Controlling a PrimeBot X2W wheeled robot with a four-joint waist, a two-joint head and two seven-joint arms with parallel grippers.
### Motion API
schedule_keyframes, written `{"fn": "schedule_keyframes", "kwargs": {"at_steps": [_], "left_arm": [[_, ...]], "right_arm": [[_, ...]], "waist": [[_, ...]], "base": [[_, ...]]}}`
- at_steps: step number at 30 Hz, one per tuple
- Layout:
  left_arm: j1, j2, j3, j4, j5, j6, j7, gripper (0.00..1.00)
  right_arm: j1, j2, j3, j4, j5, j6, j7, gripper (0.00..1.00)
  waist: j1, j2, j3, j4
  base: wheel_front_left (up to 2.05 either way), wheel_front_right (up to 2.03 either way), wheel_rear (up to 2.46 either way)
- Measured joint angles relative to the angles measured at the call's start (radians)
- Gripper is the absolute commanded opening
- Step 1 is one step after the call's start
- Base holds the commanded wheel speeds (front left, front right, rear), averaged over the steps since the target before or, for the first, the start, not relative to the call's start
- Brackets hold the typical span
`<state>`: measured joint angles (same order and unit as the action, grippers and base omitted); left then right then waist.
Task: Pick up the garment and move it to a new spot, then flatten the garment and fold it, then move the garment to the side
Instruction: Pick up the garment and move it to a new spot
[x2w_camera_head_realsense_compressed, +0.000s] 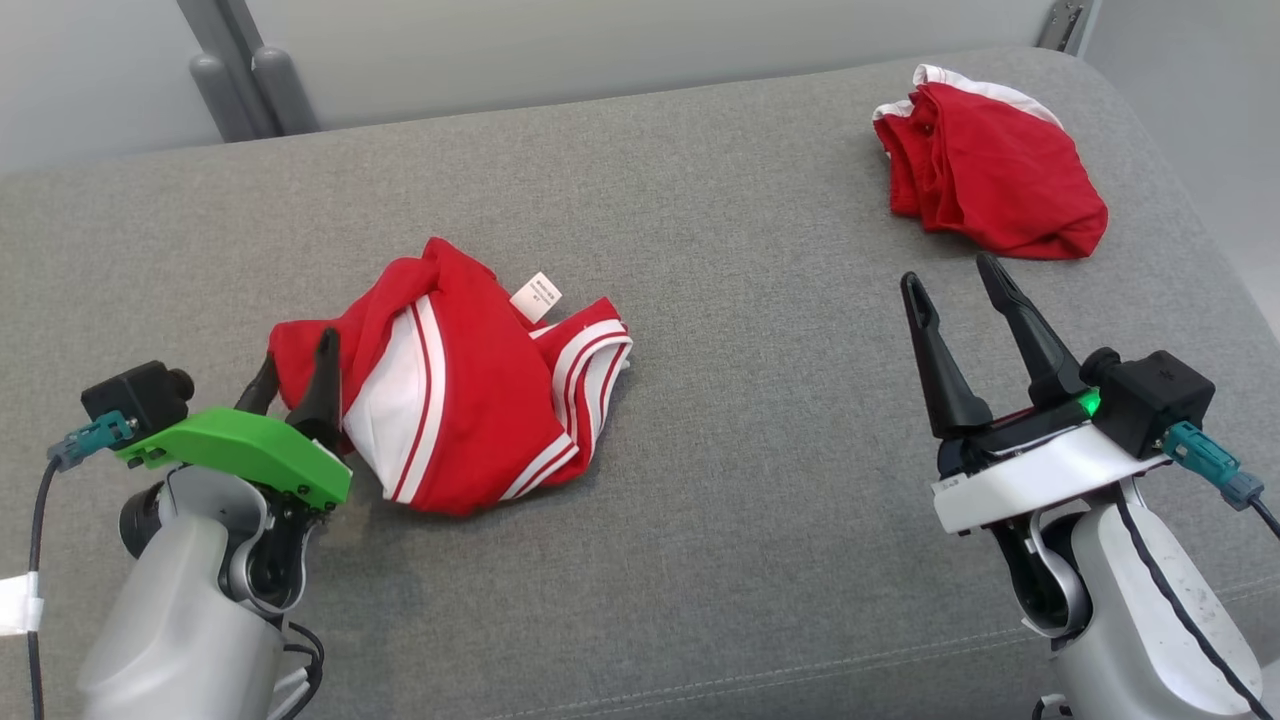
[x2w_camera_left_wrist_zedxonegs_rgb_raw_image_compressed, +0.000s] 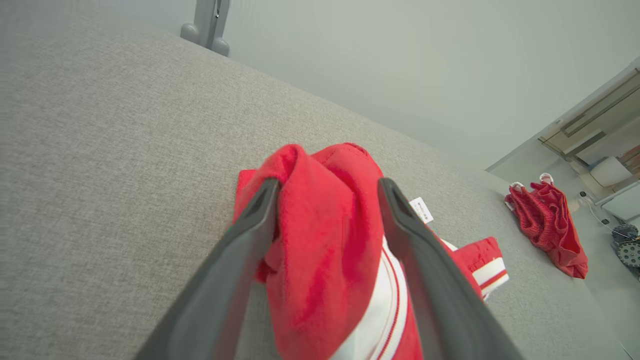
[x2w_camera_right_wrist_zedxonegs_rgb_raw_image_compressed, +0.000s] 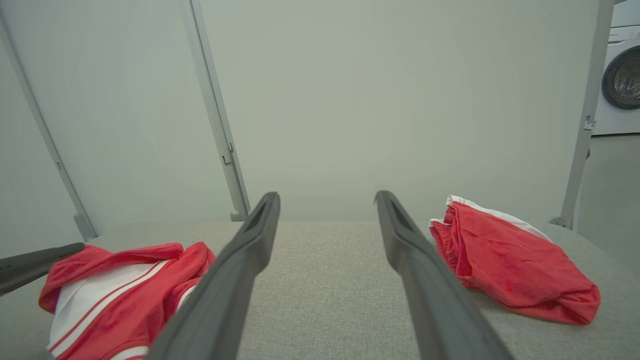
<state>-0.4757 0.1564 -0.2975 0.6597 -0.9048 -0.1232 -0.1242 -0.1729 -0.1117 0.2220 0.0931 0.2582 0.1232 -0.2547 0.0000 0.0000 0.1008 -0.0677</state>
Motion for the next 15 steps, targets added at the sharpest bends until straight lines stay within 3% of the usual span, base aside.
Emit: {"fn": "schedule_keyframes", "kwargs": {"at_steps": [7,15], "left_arm": [[0.008,0.031,-0.037,-0.054,0.076,0.0,-0.102,1.0],[0.06,0.038,-0.093,-0.109,0.155,-0.001,-0.116,1.0]], "right_arm": [[0.004,0.0,0.021,0.0,0.002,0.0,0.0,1.0],[0.021,0.0,0.056,0.005,0.036,0.0,0.0,1.0]], "waist": [[0.0,0.0,0.0,0.002],[0.0,0.0,0.007,0.016]], "base": [[0.0,0.0,0.0],[0.0,0.0,0.0]]}}
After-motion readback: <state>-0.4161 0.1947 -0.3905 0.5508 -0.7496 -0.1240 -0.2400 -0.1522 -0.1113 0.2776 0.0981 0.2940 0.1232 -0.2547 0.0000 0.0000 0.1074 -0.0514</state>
